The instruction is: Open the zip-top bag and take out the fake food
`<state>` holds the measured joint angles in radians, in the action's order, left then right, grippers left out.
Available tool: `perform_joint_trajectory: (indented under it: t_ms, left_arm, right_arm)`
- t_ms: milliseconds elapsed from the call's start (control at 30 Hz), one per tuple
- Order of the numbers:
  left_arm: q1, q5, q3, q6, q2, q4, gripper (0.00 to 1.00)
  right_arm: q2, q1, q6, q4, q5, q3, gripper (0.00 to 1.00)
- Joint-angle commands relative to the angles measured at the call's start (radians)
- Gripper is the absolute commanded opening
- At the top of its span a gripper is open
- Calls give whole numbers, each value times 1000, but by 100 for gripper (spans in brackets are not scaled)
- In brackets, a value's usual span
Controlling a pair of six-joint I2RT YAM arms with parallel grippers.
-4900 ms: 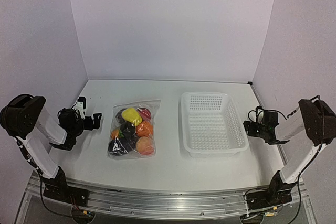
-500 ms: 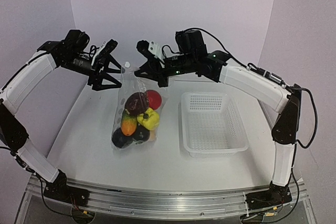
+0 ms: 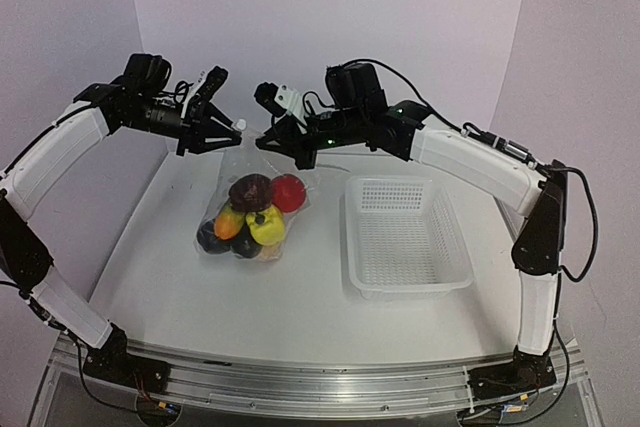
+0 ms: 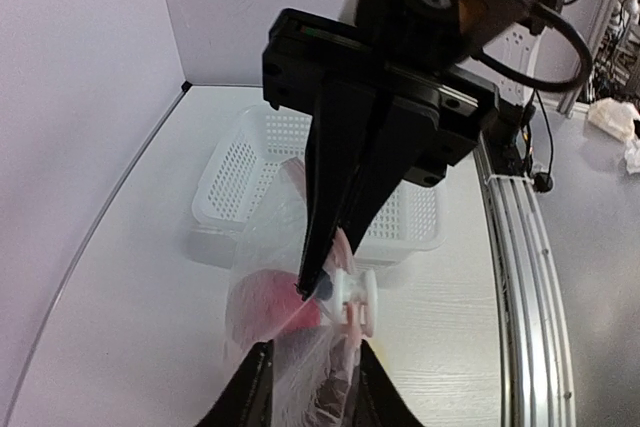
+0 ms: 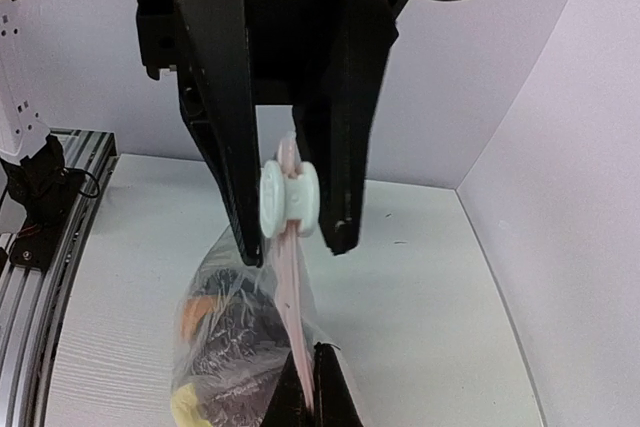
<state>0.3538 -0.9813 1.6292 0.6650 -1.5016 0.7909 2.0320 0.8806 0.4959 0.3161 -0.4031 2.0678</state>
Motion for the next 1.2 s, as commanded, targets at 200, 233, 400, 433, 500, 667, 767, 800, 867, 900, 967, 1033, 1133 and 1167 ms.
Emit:
perform_joint_trajectory:
  t_ms: [200,233,400,433,500,667,767,800,867,900,967,1033,1133,1167]
  left_arm:
    - [2,6,-14,58,49,-15,0]
    - [2,13,-14,70,50,-10,0]
    - [2,18,-13,246,52,56,0]
    - [2,16,-13,271,51,59,0]
    - [2,13,-12,304,46,60,0]
    - [5,14,-7,388,34,83,0]
    - [12,20,-5,424,32,85,0]
    - [15,21,-5,429,31,82,0]
    - [19,25,-4,437,28,77,0]
    - [22,26,-4,441,27,76,0]
    - [26,30,-4,445,27,70,0]
    - [28,33,-5,446,27,64,0]
    - [30,34,-7,439,28,57,0]
    - [30,34,-7,438,29,55,0]
  right_arm:
    - [-14,6,-25,-57,18,19,0]
    - [-23,6,-21,-56,26,4,0]
    - [-61,3,-10,-55,12,-70,0]
    - [-61,3,-12,-56,-4,-77,0]
    - [-51,3,-31,-55,-37,-76,0]
    - [-33,3,-105,-71,-68,-49,42]
    - [-25,4,-177,-97,-91,-16,63]
    - [-18,4,-199,-99,-92,7,69]
    - [2,4,-254,-98,-89,50,86]
    - [13,4,-280,-97,-85,75,88]
    - [35,4,-315,-95,-83,115,84]
    - [55,4,-329,-92,-97,135,70]
    - [74,4,-337,-92,-141,140,60]
    - [78,4,-338,-92,-158,141,58]
